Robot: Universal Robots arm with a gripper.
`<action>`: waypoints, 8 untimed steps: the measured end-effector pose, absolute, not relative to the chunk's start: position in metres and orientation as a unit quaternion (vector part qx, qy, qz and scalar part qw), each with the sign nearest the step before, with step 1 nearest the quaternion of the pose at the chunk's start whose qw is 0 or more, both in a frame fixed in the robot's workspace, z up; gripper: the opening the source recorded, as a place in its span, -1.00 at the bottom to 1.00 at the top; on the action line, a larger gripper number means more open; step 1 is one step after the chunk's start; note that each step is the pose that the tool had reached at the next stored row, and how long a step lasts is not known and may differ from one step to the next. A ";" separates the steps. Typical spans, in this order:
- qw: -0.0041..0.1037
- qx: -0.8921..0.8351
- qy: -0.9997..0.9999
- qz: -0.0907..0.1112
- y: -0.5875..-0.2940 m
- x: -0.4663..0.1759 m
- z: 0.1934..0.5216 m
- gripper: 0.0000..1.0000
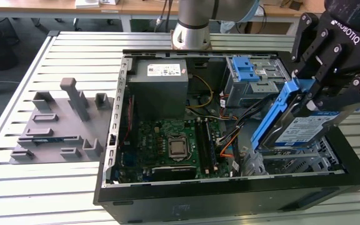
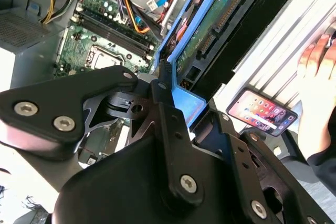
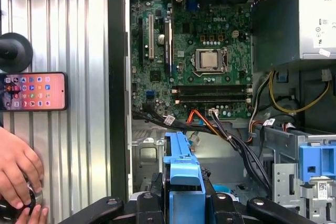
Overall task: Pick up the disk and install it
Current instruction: 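Insert the disk into the insertion slot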
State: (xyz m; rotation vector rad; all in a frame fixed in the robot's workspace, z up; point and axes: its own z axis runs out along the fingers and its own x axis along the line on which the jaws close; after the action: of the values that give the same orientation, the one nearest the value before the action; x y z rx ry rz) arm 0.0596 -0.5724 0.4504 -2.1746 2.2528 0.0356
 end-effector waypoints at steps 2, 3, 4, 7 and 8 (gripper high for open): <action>0.005 -0.694 0.719 0.011 -0.572 0.063 0.450 -0.27; 0.005 -0.694 0.719 0.011 -0.572 0.064 0.450 -0.27; 0.005 -0.694 0.719 0.011 -0.572 0.065 0.450 -0.27; 0.005 -0.694 0.719 0.011 -0.572 0.067 0.450 -0.27; 0.005 -0.694 0.719 0.011 -0.572 0.067 0.450 -0.27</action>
State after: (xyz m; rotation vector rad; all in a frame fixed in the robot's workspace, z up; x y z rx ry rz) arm 0.0671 -0.5724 0.4497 -2.1746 2.2530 0.0355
